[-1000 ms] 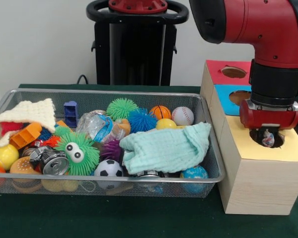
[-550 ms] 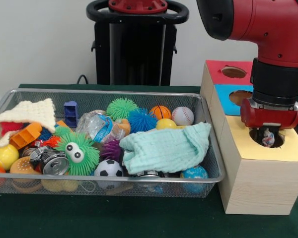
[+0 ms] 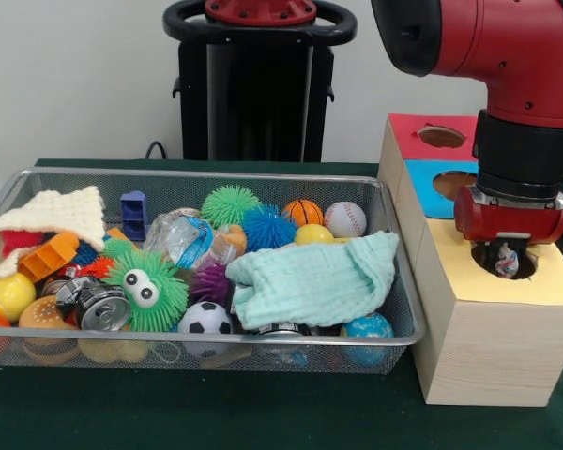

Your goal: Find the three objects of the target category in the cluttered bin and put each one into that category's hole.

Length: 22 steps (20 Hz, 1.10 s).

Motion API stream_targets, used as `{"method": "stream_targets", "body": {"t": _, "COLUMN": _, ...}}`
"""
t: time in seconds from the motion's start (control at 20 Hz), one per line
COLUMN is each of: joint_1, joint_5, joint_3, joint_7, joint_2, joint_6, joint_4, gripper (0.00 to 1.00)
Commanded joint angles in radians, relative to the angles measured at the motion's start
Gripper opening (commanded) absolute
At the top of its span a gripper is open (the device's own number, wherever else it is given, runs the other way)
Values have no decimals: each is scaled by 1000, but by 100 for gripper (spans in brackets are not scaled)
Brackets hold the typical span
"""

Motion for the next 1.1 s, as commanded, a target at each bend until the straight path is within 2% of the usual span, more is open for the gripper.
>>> {"method": "stream_targets", "body": {"t": 0.05, "joint_1": -15, "joint_5": -69, "joint_3": 96, "joint_7": 22, "joint_2": 123, "joint_6": 106, "joint_4": 124, "gripper": 0}}
{"method": "stream_targets", "body": {"t": 0.45, "joint_1": -28, "joint_5": -72, "joint_3": 111, "joint_7": 18, "joint_2": 127, "joint_6": 76, "joint_4": 133, "gripper": 0}}
{"method": "stream_targets", "body": {"t": 0.5, "joint_1": -26, "joint_5": -79, "joint_3": 109, "joint_7": 17, "joint_2": 126, "joint_6": 61, "joint_4": 134, "gripper": 100}}
{"method": "stream_targets", "body": {"t": 0.65, "joint_1": -34, "joint_5": -82, "joint_3": 117, "joint_7": 20, "joint_2": 121, "joint_6": 26, "joint_4": 146, "gripper": 100}}
{"method": "stream_targets", "body": {"t": 0.9, "joint_1": -22, "joint_5": -76, "joint_3": 105, "joint_7": 8, "joint_2": 108, "joint_6": 108, "joint_4": 136, "gripper": 100}}
{"method": "stream_targets", "body": {"t": 1.1, "joint_1": -28, "joint_5": -78, "joint_3": 113, "joint_7": 1, "joint_2": 116, "joint_6": 103, "joint_4": 130, "gripper": 100}}
